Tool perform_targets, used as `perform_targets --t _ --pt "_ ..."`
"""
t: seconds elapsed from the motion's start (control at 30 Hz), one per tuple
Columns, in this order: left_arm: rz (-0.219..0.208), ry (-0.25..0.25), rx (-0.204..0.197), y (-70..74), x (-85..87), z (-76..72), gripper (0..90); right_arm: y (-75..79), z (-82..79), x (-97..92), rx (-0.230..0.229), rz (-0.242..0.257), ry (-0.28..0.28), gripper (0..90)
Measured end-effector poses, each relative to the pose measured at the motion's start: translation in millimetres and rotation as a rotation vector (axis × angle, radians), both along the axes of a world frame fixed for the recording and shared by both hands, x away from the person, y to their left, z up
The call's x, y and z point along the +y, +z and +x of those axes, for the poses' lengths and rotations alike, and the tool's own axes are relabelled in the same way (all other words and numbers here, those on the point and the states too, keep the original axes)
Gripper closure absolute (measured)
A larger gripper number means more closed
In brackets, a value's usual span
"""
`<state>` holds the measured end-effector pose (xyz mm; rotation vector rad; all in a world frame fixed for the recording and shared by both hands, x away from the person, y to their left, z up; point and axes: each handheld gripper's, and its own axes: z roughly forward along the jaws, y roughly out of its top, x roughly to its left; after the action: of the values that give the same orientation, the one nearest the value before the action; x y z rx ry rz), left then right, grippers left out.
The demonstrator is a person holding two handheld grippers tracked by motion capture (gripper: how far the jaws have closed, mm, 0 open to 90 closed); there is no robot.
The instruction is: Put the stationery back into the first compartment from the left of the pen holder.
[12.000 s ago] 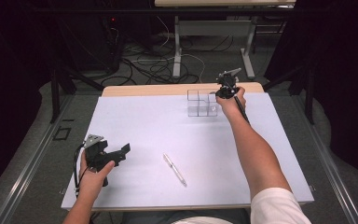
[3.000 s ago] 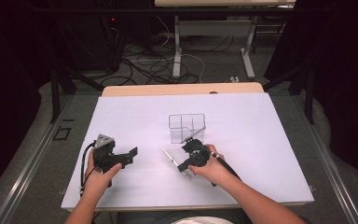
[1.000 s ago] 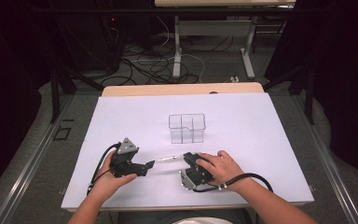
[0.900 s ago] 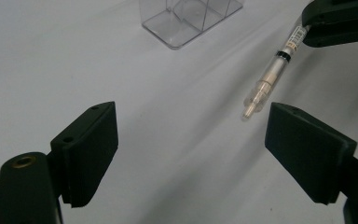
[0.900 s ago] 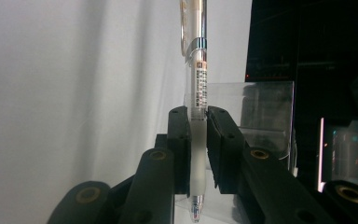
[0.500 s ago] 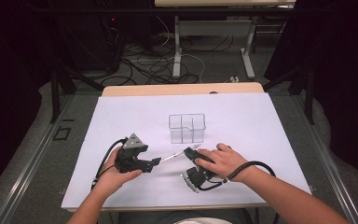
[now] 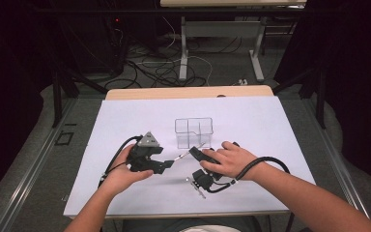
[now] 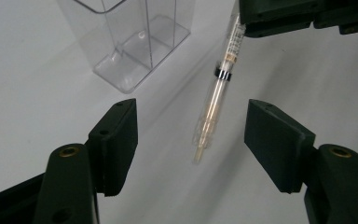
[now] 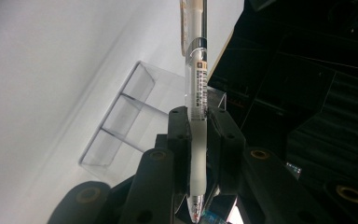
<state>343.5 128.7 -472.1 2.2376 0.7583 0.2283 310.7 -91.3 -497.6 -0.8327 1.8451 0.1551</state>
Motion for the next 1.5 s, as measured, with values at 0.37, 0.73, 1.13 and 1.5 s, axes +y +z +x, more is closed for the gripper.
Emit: perform_targets --t 0.37,0.73,1.13,1.5 --pt "0.084 -0.08 0.04 8.1 -27.4 7.5 57.4 -2.1 -2.9 5.3 -0.023 -0.018 0.031 79.9" --pt "0.174 -0.129 0.005 7.5 -43.5 10.3 67.8 -3.8 -5.6 8.9 -0.029 -0.03 0.053 79.8" --pt "0.229 -0.159 0.002 5.5 -53.8 10.8 76.5 -6.7 -5.8 12.2 -0.011 -0.028 0.068 79.8" --pt "0.251 -0.165 0.0 4.7 -56.7 10.2 79.4 -6.9 -7.4 12.6 -0.006 -0.041 0.053 79.7"
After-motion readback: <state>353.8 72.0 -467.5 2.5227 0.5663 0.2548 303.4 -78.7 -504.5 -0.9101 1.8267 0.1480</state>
